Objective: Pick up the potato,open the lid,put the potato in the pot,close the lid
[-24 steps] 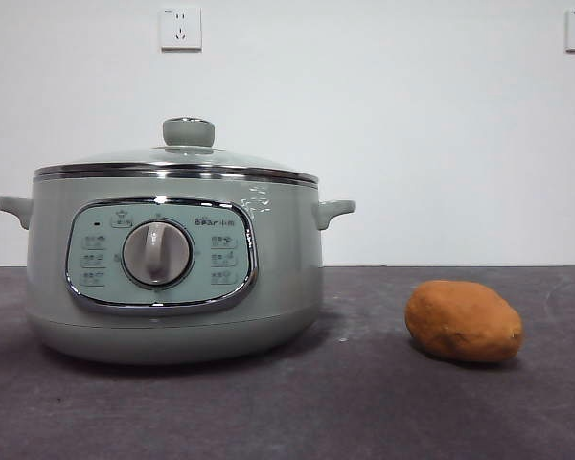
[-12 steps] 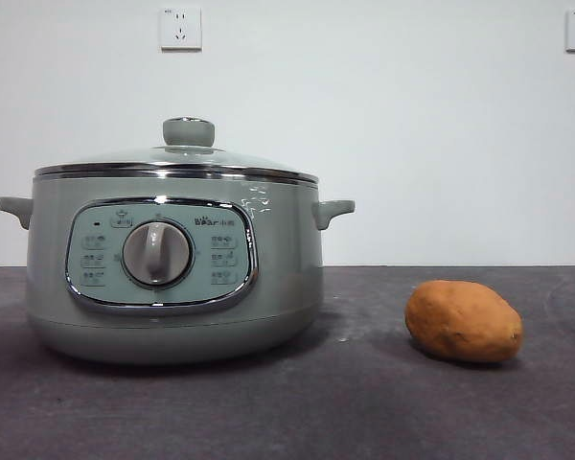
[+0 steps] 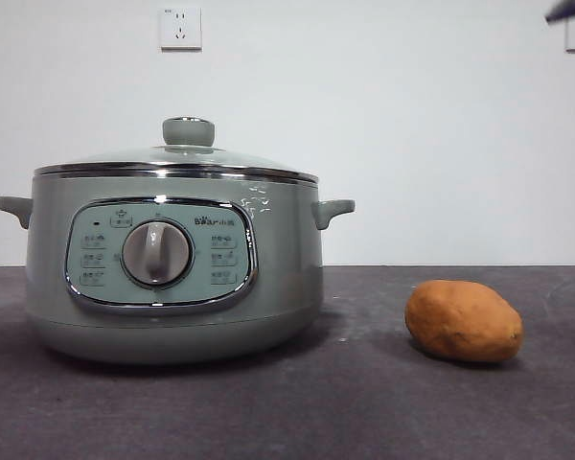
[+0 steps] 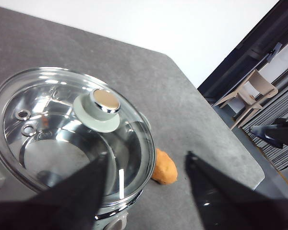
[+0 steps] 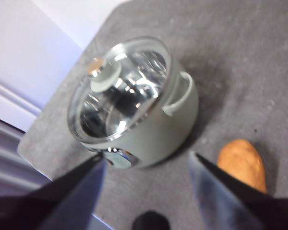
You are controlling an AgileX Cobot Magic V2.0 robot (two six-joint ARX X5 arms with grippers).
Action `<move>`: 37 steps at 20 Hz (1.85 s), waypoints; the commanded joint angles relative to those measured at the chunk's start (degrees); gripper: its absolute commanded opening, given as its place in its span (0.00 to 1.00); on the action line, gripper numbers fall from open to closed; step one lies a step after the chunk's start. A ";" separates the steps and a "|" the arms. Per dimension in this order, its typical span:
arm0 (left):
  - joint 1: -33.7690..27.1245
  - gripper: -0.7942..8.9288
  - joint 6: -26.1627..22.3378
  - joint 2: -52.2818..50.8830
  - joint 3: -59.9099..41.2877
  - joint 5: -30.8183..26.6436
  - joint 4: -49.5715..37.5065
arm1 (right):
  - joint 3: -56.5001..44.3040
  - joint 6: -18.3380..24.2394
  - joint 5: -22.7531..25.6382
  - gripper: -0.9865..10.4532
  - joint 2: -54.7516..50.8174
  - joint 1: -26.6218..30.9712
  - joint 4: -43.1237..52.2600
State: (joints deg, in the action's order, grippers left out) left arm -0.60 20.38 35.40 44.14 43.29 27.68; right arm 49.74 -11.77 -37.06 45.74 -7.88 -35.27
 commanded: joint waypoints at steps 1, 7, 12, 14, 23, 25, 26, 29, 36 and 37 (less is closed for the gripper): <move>-0.04 0.51 -1.20 0.11 0.22 0.35 -0.20 | 0.22 2.25 0.76 0.53 0.98 -0.28 -0.02; 0.57 0.50 -3.28 0.11 0.22 -1.60 -0.24 | 0.52 3.80 11.52 0.53 4.48 -5.57 -0.11; 2.89 0.50 -4.15 0.15 0.24 -3.87 -0.37 | 1.62 5.20 22.64 0.53 11.02 -13.70 -1.44; 4.59 0.50 -4.17 0.15 0.37 -6.10 -0.83 | 2.45 5.88 29.31 0.52 15.67 -17.94 -1.73; 13.68 0.50 -15.04 2.43 12.33 -27.41 6.05 | 5.05 7.54 38.93 0.52 36.68 -22.93 0.61; 15.21 0.50 -16.39 3.58 14.99 -30.03 7.48 | 5.05 8.76 38.93 0.52 39.41 -22.91 2.91; 16.06 0.50 -17.07 4.22 16.04 -30.64 7.61 | 5.05 8.83 38.93 0.52 40.70 -22.91 4.15; 18.27 0.50 -17.44 5.73 17.16 -31.69 7.15 | 5.05 8.83 38.93 0.52 44.26 -22.86 6.71; 21.97 0.50 -17.44 8.74 17.16 -32.65 7.13 | 5.05 8.81 38.97 0.26 48.15 -21.49 9.64; 22.32 0.50 -17.46 9.11 17.16 -32.81 7.13 | 5.05 8.83 38.97 0.17 48.15 -21.44 9.57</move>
State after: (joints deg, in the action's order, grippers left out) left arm 21.56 3.62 44.56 61.19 10.79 35.11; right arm 54.65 -3.20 1.74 93.58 -29.23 -25.85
